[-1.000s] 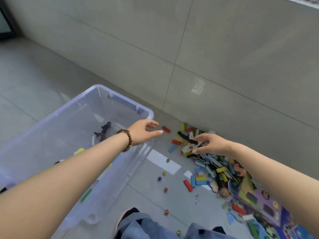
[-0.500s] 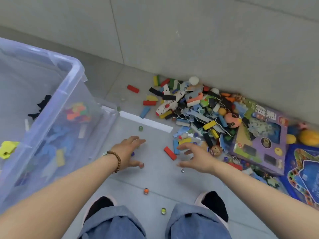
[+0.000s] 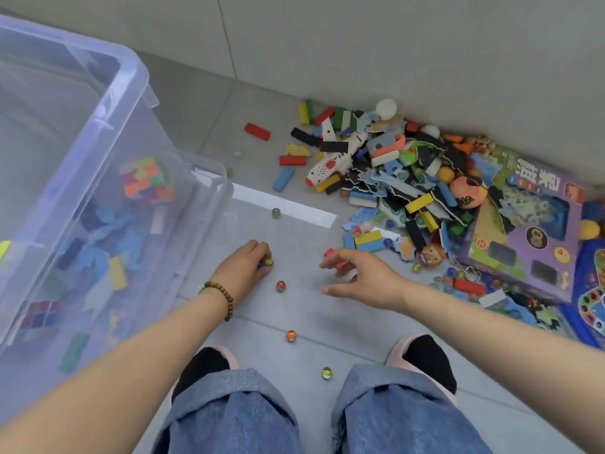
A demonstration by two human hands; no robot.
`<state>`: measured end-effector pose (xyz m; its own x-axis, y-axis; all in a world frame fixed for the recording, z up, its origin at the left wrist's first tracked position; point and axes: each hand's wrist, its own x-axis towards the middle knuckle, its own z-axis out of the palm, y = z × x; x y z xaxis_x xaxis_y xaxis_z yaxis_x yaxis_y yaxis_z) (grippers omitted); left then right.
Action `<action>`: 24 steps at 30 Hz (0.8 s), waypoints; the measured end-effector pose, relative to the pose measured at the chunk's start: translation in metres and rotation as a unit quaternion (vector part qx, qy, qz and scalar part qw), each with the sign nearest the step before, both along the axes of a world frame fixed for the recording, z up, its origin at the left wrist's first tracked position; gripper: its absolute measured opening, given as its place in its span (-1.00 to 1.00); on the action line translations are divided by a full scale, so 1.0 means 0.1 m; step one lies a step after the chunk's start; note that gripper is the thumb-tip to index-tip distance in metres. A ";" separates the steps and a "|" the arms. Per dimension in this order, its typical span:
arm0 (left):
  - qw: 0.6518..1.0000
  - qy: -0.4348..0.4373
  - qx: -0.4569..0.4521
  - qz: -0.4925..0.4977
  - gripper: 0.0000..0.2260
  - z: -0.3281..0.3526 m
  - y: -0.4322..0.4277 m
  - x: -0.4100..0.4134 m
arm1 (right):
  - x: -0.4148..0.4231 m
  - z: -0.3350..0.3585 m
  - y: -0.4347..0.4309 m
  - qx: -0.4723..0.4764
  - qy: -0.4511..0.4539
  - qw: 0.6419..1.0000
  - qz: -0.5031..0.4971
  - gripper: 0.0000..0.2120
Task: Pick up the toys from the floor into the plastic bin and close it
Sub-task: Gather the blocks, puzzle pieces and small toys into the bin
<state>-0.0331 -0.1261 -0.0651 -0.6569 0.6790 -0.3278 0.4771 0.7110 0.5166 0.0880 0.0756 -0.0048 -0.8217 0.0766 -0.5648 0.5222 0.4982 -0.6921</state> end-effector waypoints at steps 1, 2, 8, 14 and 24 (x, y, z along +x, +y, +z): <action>0.998 -0.027 0.030 0.043 -0.89 0.01 -0.02 0.03 | -0.05 0.09 0.01 0.020 -0.009 0.999 0.039 -0.65; 0.988 -0.071 0.075 0.111 -0.92 0.04 -0.02 0.06 | -0.11 0.18 0.03 0.039 -0.018 0.997 0.069 -0.64; 0.770 -0.417 0.246 0.416 -0.88 0.26 -0.19 0.17 | -0.45 0.20 -0.30 0.103 -0.029 0.989 0.100 -0.61; 0.678 -0.495 0.248 0.483 -0.82 0.27 -0.38 0.31 | -0.31 -0.41 -0.92 0.123 0.030 0.992 0.023 -0.76; 0.590 -0.615 0.273 0.447 -0.70 0.23 -0.24 0.52 | -0.05 -0.16 -0.97 -0.036 0.117 0.983 -0.139 -0.74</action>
<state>0.0193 -0.1499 -0.0425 -0.3254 0.4665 -0.8225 -0.9362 -0.0368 0.3495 0.0828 -0.0215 -0.0210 -0.8825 0.2831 -0.3755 0.4539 0.3041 -0.8375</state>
